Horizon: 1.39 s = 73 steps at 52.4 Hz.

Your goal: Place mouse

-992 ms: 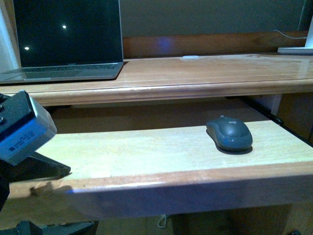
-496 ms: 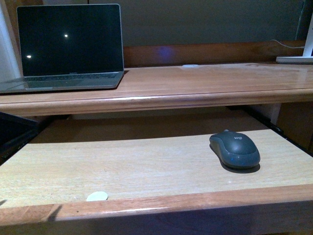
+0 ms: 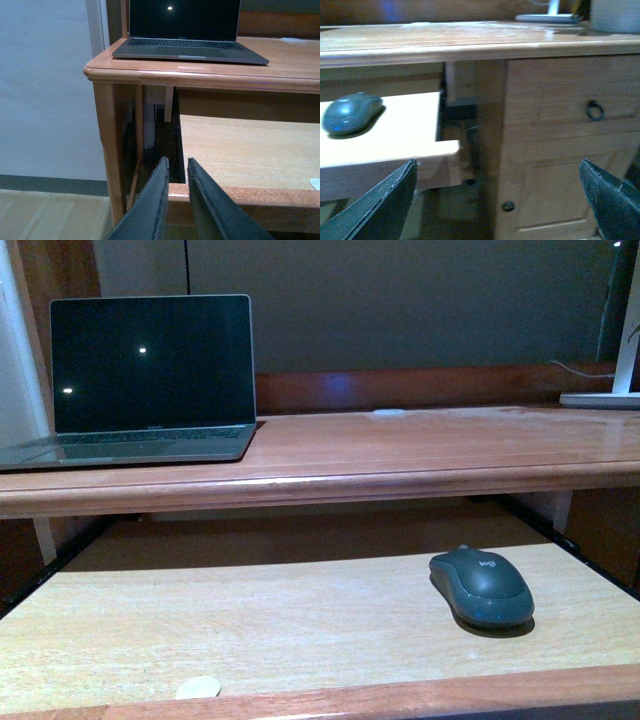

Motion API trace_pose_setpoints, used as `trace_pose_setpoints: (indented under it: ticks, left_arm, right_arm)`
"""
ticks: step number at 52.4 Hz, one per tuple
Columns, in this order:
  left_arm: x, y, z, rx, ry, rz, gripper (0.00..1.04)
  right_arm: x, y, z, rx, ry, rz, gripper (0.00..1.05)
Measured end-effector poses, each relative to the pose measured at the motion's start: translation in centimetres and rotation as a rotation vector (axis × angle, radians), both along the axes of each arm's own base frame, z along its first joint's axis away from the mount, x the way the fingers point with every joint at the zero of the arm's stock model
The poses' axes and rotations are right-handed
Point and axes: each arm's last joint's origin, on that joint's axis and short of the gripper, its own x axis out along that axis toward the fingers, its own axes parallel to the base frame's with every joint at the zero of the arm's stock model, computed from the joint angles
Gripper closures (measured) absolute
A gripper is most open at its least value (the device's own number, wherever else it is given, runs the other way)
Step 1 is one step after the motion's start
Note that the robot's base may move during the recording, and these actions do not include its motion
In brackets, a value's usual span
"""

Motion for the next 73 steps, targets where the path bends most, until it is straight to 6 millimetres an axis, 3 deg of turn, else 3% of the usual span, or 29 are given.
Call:
trace_pose_setpoints:
  ticks: [3,11,14,19,25,34,52,68,73]
  left_arm:
    - [0.0,0.0,-0.6,0.0,0.006,-0.003,1.02]
    - [0.0,0.0,-1.5,0.003,0.003,-0.004,1.02]
    - [0.0,0.0,-1.8,0.003,0.002,-0.004,1.02]
    - [0.0,0.0,-2.2,0.003,0.002,-0.004,1.02]
    - [0.0,0.0,-2.5,0.003,0.003,-0.004,1.02]
    - [0.0,0.0,-2.8,0.003,0.003,-0.004,1.02]
    - [0.0,0.0,-4.1,0.003,0.002,-0.004,1.02]
    - [0.0,0.0,-4.1,0.004,0.001,-0.004,1.02]
    - [0.0,0.0,-4.0,0.003,0.001,-0.004,0.9]
  right_arm:
    - [0.5,0.3,0.4,0.045,0.036,0.101,0.07]
    - [5.1,3.4,7.1,0.101,-0.004,0.204,0.07]
    - [6.4,5.3,8.7,0.101,0.007,0.253,0.07]
    - [7.4,8.2,9.7,0.088,0.042,0.343,0.07]
    - [7.9,11.9,8.5,0.011,0.134,0.459,0.07]
    - [8.7,14.8,6.5,-0.106,0.205,0.493,0.07]
    - [11.9,18.2,5.9,-0.174,0.265,0.386,0.07]
    - [14.8,19.4,4.3,-0.238,0.354,0.224,0.07]
    - [15.4,19.8,4.1,-0.241,0.371,0.217,0.07]
